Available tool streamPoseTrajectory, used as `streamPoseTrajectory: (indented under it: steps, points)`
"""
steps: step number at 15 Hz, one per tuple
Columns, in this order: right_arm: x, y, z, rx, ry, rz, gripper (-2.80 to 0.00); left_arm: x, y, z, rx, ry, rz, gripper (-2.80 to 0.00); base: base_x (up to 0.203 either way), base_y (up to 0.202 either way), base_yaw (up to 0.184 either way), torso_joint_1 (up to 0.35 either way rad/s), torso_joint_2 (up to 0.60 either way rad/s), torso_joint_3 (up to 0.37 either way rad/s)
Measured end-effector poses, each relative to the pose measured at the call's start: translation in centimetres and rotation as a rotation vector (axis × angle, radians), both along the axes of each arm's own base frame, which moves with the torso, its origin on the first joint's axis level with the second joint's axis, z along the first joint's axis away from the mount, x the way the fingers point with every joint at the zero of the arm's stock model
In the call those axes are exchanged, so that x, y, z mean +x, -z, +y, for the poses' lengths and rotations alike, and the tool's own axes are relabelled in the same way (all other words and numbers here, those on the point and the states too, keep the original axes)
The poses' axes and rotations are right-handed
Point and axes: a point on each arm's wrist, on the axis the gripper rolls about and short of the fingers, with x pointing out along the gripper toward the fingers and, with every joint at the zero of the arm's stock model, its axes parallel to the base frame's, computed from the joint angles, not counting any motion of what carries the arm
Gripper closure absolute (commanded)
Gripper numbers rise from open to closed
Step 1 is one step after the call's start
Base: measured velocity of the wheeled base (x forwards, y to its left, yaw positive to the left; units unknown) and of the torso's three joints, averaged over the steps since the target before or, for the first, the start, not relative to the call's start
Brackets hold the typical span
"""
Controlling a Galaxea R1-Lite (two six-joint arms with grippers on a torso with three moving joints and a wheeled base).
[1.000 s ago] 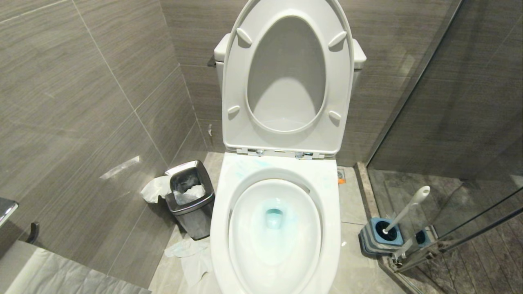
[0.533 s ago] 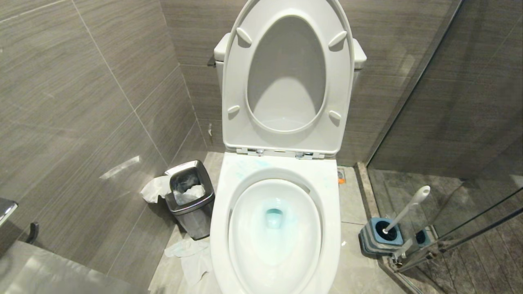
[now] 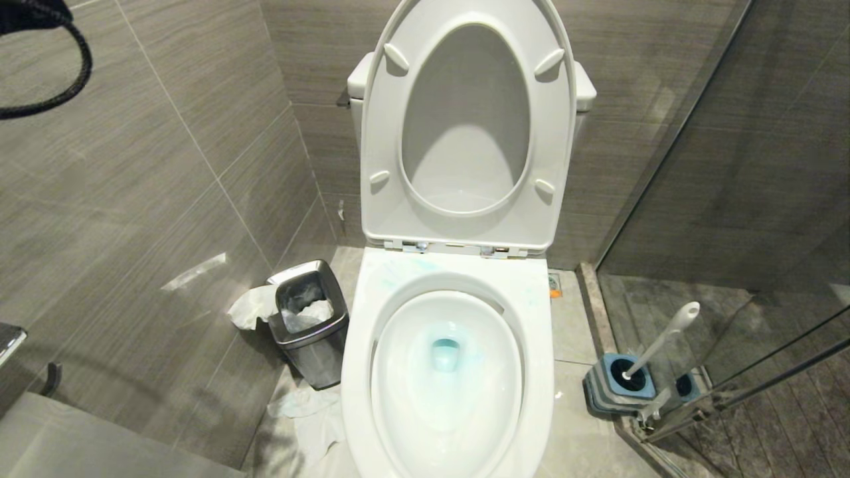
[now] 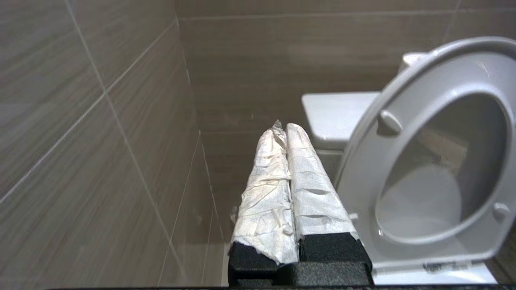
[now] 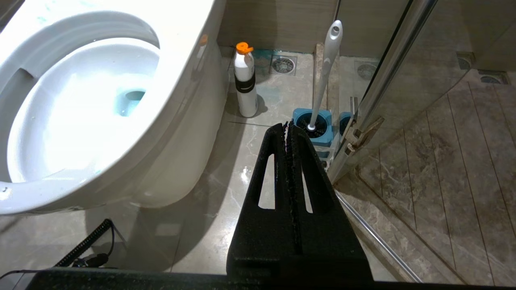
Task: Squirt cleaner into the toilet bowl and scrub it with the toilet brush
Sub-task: Flush the toilet
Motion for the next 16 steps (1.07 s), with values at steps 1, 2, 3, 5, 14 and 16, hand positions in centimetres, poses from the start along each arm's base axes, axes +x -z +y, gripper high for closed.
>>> streamPoseTrajectory:
  steps: [1,2,3,5,14,16]
  points:
    - [0.0,0.0,0.0,0.0,0.0,0.0,0.0,1.4,-0.6,-0.5,-0.01,-0.001,-0.014,0.0,0.0,0.0,0.0,0.0,0.0,0.0]
    - [0.0,0.0,0.0,0.0,0.0,0.0,0.0,2.7,-1.2,-1.2,-0.02,0.001,-0.027,0.0,0.0,0.0,0.0,0.0,0.0,0.0]
    - [0.0,0.0,0.0,0.0,0.0,0.0,0.0,4.0,-1.7,-1.9,-0.029,0.005,-0.04,0.0,0.0,0.0,0.0,0.0,0.0,0.0]
    - [0.0,0.0,0.0,0.0,0.0,0.0,0.0,6.5,-2.4,-3.6,-0.042,0.022,-0.059,0.0,0.0,0.0,0.0,0.0,0.0,0.0]
    - [0.0,0.0,0.0,0.0,0.0,0.0,0.0,12.7,0.8,-7.6,0.072,0.055,0.093,0.0,0.0,0.0,0.0,0.0,0.0,0.0]
    - [0.0,0.0,0.0,0.0,0.0,0.0,0.0,12.9,1.1,-7.9,0.073,0.056,0.1,0.0,0.0,0.0,0.0,0.0,0.0,0.0]
